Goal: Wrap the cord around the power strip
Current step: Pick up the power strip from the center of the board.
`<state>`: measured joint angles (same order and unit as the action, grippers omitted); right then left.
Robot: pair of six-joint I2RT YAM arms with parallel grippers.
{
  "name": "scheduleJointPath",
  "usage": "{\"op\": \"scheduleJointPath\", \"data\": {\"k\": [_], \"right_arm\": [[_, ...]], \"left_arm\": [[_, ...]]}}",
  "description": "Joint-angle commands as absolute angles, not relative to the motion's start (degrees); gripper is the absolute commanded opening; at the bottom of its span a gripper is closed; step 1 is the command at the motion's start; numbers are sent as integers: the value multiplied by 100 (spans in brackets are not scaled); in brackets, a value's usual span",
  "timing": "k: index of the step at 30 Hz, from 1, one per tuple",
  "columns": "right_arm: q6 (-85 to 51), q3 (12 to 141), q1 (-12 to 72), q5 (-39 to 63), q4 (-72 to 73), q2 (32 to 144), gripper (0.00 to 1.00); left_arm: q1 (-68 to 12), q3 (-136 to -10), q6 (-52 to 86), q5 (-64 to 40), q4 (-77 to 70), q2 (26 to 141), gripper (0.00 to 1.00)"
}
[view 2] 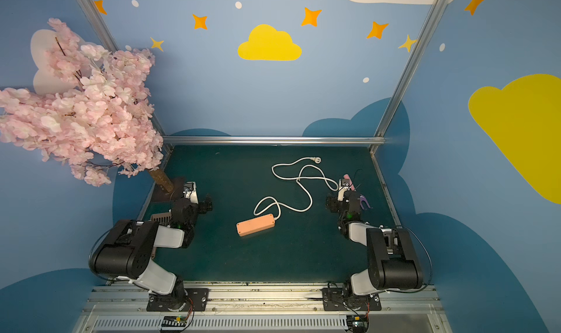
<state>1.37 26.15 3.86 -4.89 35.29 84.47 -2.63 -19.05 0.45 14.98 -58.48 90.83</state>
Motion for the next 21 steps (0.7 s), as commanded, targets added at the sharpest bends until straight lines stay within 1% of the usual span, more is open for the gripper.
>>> {"op": "scheduleJointPath", "data": {"k": [1,3,4,5,6,7,8,9,11,13,14,15,16,17,18,19,20,21], "right_arm": [[126,2732,348,-378,3413,8483,93],[155,2669,348,-355,3505,8375,93],[175,2610,344,-299,3587,8227,95],[124,2668,378,-423,3631,8077,95],[110,2892,475,-642,2960,7868,95],[-126,3280,544,-894,2143,7692,95],[-519,3775,613,-1121,959,7565,95],[-980,4314,673,-1226,-77,7517,95],[-1391,5268,917,-1464,-2048,7542,95],[-1737,5786,1061,-1363,-2994,7609,95],[-2415,5850,1066,-1293,-3183,7664,95],[-2876,5809,995,-831,-3169,7725,95],[-2785,5785,817,295,-3022,7799,85],[-2610,5856,696,1293,-3040,7869,78],[-2574,5894,717,1728,-3059,7931,74],[-2562,5906,800,2023,-3036,7963,73],[-2531,5929,934,2044,-3118,7993,72],[-2479,5979,1055,1955,-3250,8014,73]], "left_arm": [[-216,-1980,103,1490,-5751,9072,100],[-368,-1965,-38,1647,-5612,8912,100],[-407,-1880,-28,1726,-5624,8798,100],[-435,-1694,-36,1756,-5874,8699,100],[-476,-1474,-193,1685,-6310,8641,100],[-691,-1333,-393,2183,-6659,8485,100],[-944,-1403,-528,2697,-6359,8176,100],[-1063,-1568,-606,2828,-5792,7867,100],[-1353,-2020,-589,3180,-4277,7117,100],[-1525,-2382,-518,3226,-3242,6562,100],[-1656,-2632,-428,3232,-2641,6302,100],[-1766,-2903,-316,3146,-2034,6108,100],[-1841,-3156,-112,2912,-1438,5964,100],[-1867,-3419,206,2559,-928,5861,100],[-1870,-3605,513,2195,-529,5807,100],[-1856,-3824,930,1735,-39,5767,100],[-1831,-4054,1190,1120,439,5771,100],[-1813,-4219,1164,551,723,5802,100]]}}
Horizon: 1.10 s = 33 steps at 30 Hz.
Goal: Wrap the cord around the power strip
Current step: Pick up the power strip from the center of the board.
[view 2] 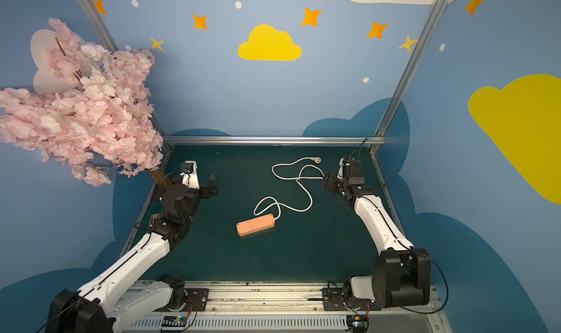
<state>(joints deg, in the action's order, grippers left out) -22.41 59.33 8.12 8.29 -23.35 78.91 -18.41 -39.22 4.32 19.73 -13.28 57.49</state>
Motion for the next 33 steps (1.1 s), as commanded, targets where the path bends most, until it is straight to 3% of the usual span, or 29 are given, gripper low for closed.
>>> {"op": "scheduleJointPath", "data": {"k": [1,3,5,12,17,21,30,32,33], "right_arm": [[-2377,6001,1161,1921,-3337,8051,74],[-2223,6082,1288,1778,-3614,8208,76],[-2065,6154,1342,1852,-3713,8492,77],[-1757,7210,1662,1486,-4152,9902,76],[-1716,7533,1779,1301,-4246,10312,76],[-1685,7561,1769,1265,-4266,10396,76],[-1729,7547,1741,1359,-4195,10330,75],[-1768,7531,1721,1397,-4174,10280,75],[-1796,7530,1706,1406,-4166,10245,75]], "left_arm": [[-1819,-4376,1115,-182,953,5870,100],[-1866,-4566,976,-1051,1240,6037,100],[-2006,-4921,953,-1049,1992,6379,100],[-3328,-5238,217,152,2986,7777,100],[-3828,-5681,-219,566,3663,8766,100],[-3867,-5759,-486,264,3608,9073,100],[-3968,-5969,-1172,933,3036,9884,96],[-3966,-6090,-1286,710,3079,10072,90],[-3966,-6197,-1328,566,3228,10205,82]]}}
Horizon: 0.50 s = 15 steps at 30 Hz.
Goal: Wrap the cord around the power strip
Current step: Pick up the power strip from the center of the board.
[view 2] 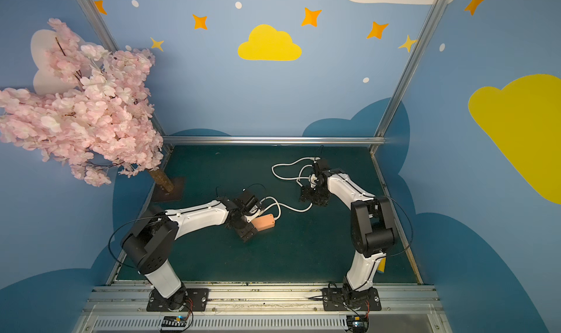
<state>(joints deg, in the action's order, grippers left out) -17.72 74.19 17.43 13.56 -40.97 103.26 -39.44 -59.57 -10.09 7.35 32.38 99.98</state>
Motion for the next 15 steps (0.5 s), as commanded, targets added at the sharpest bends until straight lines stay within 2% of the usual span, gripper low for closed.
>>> {"op": "scheduleJointPath", "data": {"k": [1,4,7,11,15], "right_arm": [[-1808,7532,1697,1415,-4166,10211,74],[-1872,7526,1648,1414,-4165,10078,73],[-1927,7479,1618,1512,-4086,9876,72],[-1899,7277,1608,1756,-3695,9237,73],[-1411,6879,1746,1930,-2883,8281,77]], "left_arm": [[-3964,-6320,-1352,410,3427,10340,72],[-3964,-6442,-1374,165,3752,10512,42],[-3983,-6521,-1462,203,3960,10311,24],[-3954,-6880,-1590,312,4218,9488,15],[-3816,-7682,-1670,-305,4708,8711,7]]}}
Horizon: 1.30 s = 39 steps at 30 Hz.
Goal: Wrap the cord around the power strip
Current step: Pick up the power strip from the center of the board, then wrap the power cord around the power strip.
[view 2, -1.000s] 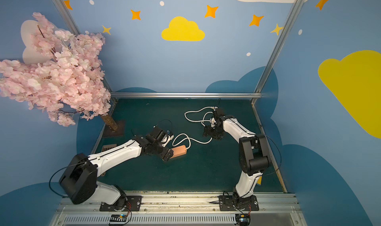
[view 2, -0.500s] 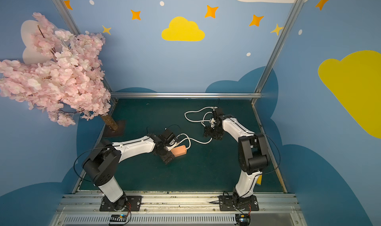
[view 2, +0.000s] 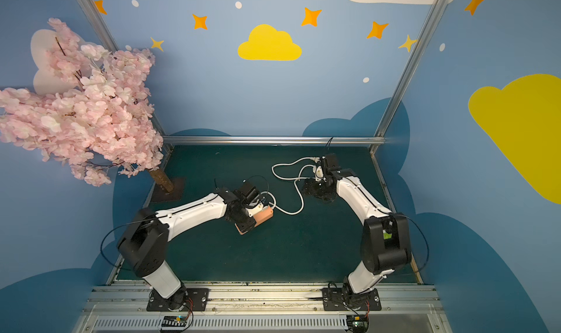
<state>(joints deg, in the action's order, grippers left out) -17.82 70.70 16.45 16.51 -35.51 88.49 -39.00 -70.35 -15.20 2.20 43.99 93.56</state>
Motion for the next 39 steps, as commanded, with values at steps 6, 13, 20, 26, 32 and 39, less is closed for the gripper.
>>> {"op": "scheduleJointPath", "data": {"k": [6,13,20,26,32,39], "right_arm": [[-53,6006,2306,2221,-1336,7364,86],[-17,4847,2579,2565,1276,7224,89],[-105,4835,3199,2704,1782,7824,89],[-4,5078,3472,2536,2604,8697,89],[-340,5117,3472,2399,3601,9190,62],[-527,4781,3480,2113,3946,8963,6]], "left_arm": [[-3441,-8713,-1308,-1547,5262,8403,6],[-3302,-9517,-760,-2100,5468,8300,6],[-3262,-9917,-494,-2480,5481,8254,5],[-3245,-10151,-404,-2784,5546,8280,5],[-2935,-10080,-321,-3162,5529,8170,3],[-2318,-10052,-320,-3381,5466,8173,3]]}}
